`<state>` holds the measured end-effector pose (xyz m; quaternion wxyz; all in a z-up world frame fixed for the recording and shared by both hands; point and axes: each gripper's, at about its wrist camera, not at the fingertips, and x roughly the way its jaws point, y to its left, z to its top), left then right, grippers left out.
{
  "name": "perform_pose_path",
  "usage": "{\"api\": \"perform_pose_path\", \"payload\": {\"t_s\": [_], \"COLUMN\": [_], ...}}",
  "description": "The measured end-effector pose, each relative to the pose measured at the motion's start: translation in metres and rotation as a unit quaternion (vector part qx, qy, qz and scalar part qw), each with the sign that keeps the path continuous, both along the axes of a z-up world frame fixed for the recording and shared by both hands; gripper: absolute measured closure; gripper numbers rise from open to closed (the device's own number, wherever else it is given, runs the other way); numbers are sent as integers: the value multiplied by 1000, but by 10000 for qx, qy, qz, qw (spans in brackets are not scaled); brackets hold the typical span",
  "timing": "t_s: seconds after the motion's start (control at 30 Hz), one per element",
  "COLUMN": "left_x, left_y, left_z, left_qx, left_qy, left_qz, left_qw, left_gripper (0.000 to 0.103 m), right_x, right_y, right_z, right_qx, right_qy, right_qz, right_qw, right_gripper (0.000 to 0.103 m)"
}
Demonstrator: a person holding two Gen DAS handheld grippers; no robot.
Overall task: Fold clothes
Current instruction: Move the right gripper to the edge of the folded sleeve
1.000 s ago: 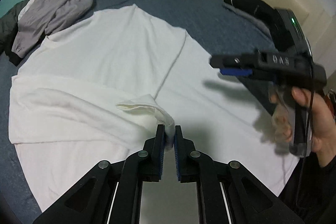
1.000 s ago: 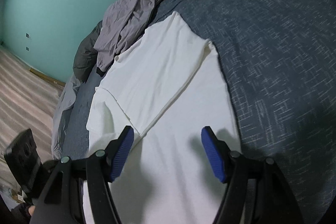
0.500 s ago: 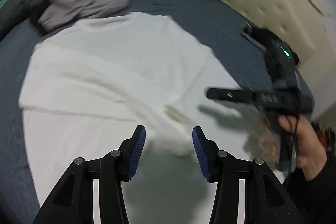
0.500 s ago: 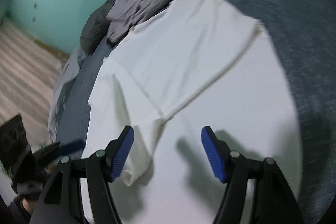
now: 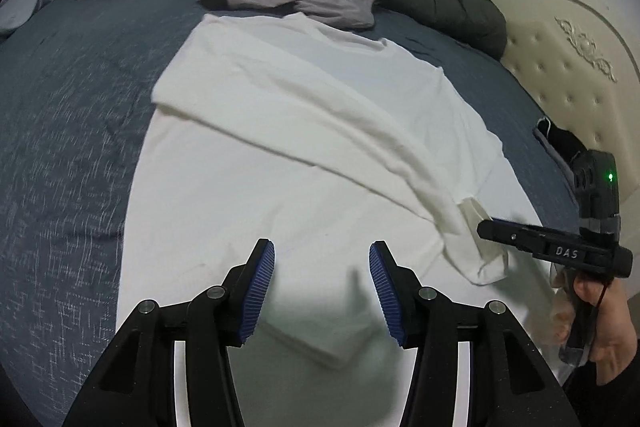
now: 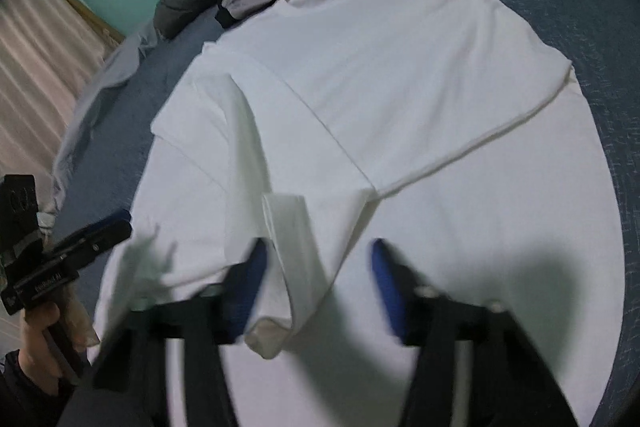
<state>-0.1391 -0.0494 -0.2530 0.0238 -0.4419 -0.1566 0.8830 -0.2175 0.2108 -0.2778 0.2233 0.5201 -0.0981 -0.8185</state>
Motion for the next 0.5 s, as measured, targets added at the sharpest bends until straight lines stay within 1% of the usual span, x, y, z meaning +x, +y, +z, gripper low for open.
{"api": "perform_pose_path", "payload": {"t_s": [0.07,0.1,0.17,0.2,0.4,0.5], "left_x": [5,6,9,11,19,23], "left_y": [-5,-8,-14,-17,-37,-43], "left_z": [-4,-5,-6,-6,1,4], "left_qx": [57,63,88,118,366,526], "left_qy": [51,71,110,141,346,432], "left_qz": [44,56,63,80,254,308], "left_qw": [10000,9999,9999,9998,9984,9972], "left_gripper": [49,49,49,49,49,49], "right_x": [3,4,6,6,26,41], "right_y": [1,0,1,1,28,38], "right_z": [0,0,1,2,14,23], "right_qx": [52,103,271,276,-68,-84], "right_qy": [70,122,236,257,376,518], "right_qz": [-33,-43,-93,-126,-663,-943], "right_qw": [10000,9999,9993,9992,9971,9942], "right_gripper": [79,89,93,98,101,101]}}
